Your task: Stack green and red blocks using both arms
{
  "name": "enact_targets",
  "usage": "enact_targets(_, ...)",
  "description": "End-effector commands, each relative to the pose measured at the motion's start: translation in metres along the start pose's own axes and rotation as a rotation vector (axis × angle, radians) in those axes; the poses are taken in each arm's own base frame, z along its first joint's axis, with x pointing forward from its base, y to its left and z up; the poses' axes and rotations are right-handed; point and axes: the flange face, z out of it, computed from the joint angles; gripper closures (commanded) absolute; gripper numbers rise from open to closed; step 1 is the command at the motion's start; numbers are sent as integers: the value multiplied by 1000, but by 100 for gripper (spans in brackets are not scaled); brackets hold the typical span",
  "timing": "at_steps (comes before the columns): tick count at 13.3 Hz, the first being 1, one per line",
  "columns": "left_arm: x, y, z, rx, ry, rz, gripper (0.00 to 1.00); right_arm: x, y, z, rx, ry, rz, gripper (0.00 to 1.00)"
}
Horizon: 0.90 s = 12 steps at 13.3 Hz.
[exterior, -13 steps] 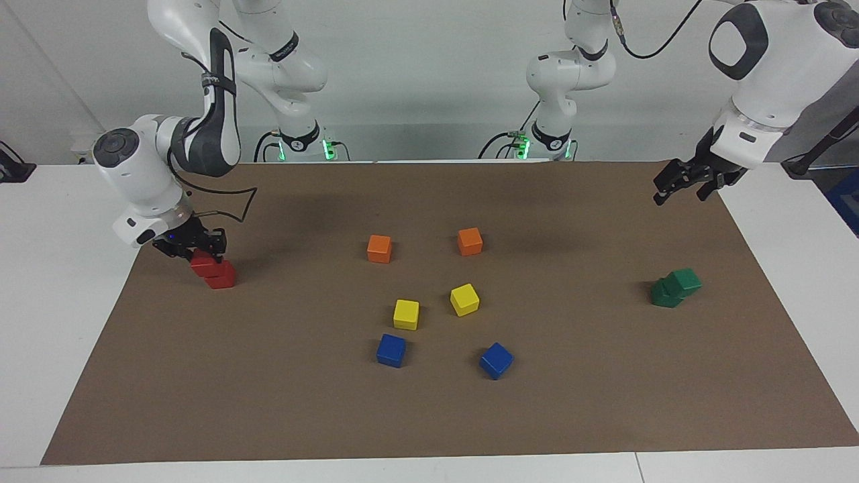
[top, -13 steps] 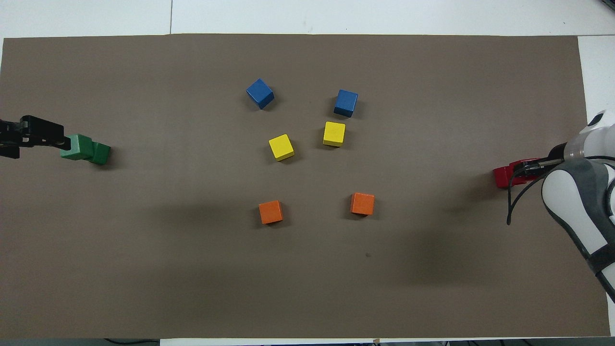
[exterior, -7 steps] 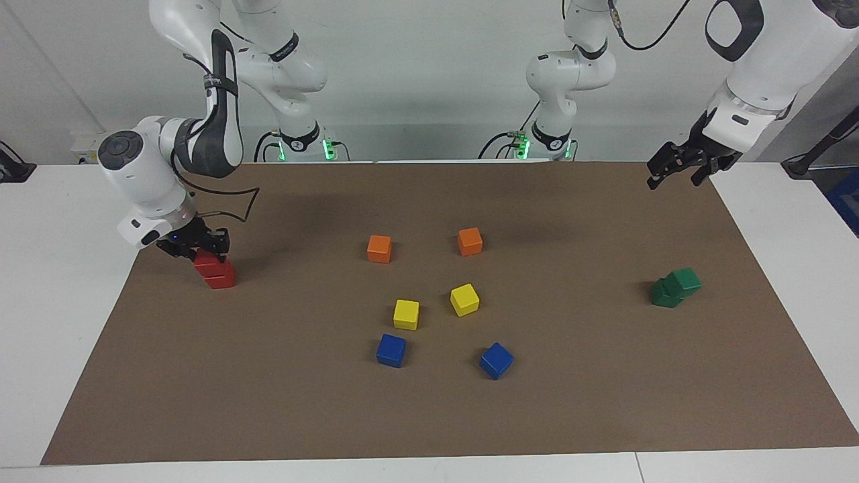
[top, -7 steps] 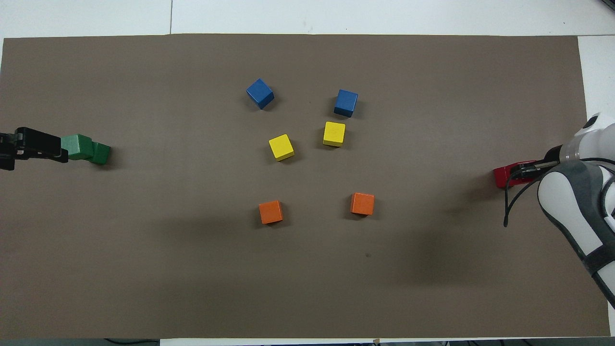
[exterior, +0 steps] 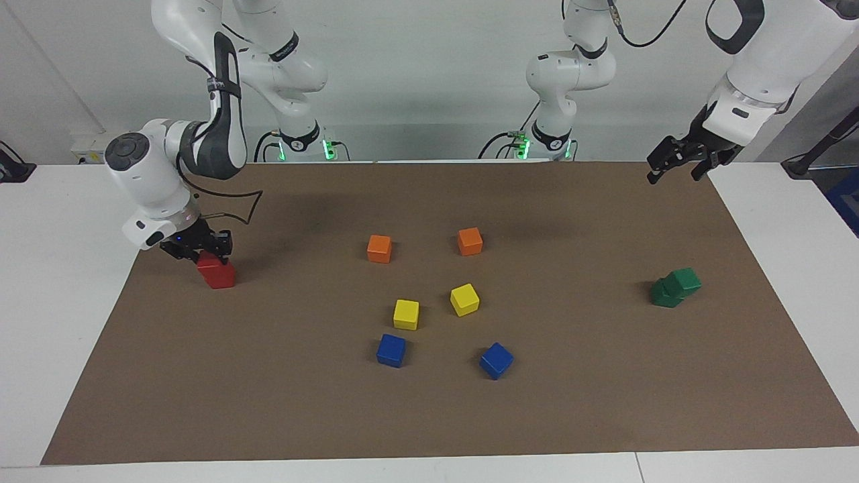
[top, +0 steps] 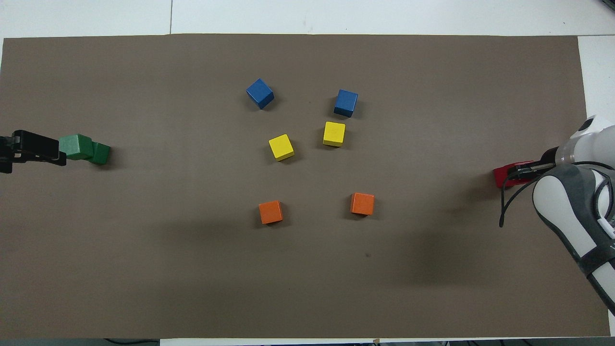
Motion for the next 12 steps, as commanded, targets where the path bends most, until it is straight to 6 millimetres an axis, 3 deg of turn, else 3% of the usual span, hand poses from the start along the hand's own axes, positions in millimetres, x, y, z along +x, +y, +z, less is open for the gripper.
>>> enact_targets(1,-10,2,-4,6,-4,-8,0,-5,2,-1,-12,15,-15,100)
enact_targets(9,-10,4,-6,30,3,6,0,-6,6,0,-12,18,-3,99)
enact_targets(11,-10,6,-6,29,3,10,0,-6,6,0,-12,18,-3,66)
enact_targets(12,-10,7,-7,29,6,12,0,-6,6,0,-12,18,-2,41)
